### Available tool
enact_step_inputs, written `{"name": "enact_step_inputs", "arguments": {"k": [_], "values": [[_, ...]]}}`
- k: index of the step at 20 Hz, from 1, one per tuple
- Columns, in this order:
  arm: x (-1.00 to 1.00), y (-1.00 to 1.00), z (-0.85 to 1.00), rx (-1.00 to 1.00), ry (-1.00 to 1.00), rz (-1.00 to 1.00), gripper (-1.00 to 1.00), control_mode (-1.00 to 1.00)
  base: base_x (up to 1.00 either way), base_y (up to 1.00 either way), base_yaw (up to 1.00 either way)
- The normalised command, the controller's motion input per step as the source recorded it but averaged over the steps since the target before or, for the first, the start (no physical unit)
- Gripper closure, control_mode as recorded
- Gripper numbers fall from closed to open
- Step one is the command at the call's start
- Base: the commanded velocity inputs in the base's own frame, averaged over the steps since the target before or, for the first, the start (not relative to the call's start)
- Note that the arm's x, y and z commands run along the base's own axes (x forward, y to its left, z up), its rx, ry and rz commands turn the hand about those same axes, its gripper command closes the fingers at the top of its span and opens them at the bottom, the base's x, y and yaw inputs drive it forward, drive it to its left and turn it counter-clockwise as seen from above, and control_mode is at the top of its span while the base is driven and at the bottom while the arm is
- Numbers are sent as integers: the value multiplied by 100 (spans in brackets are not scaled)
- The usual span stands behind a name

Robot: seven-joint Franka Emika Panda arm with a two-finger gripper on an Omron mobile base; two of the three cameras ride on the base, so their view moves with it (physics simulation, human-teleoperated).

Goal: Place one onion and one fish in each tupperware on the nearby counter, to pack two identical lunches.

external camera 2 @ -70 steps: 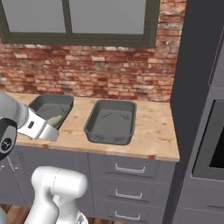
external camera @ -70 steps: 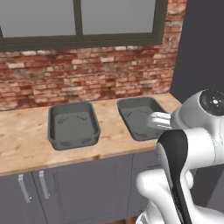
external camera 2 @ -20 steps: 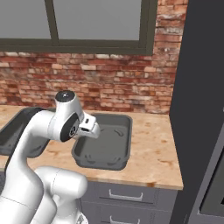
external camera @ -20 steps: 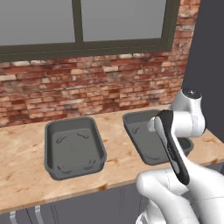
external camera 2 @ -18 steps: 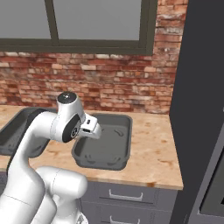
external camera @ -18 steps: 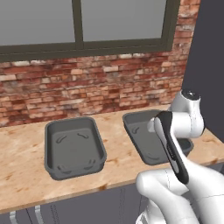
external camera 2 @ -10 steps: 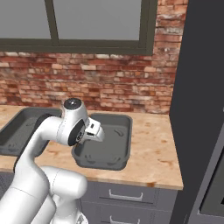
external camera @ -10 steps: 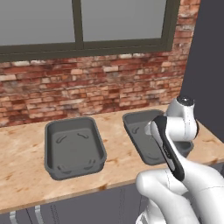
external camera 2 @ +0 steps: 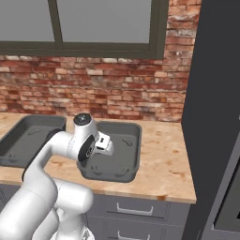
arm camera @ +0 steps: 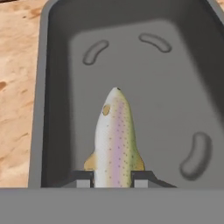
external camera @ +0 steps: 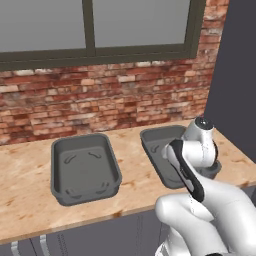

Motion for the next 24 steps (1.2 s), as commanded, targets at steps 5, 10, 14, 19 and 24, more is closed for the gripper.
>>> {"name": "enact_step_inputs", "arguments": {"k": [5,10,14,19,24], "values": [[27,-14,-24,0,0,0,100,-100,0,0,0],[28,-6,-15,0,0,0,100,-100,0,0,0],[31,0,-20,0,0,0,100,-100,0,0,0],[19,0,-27,0,0,0,100,-100,0,0,0],[11,0,-24,0,0,0,100,-100,0,0,0]]}}
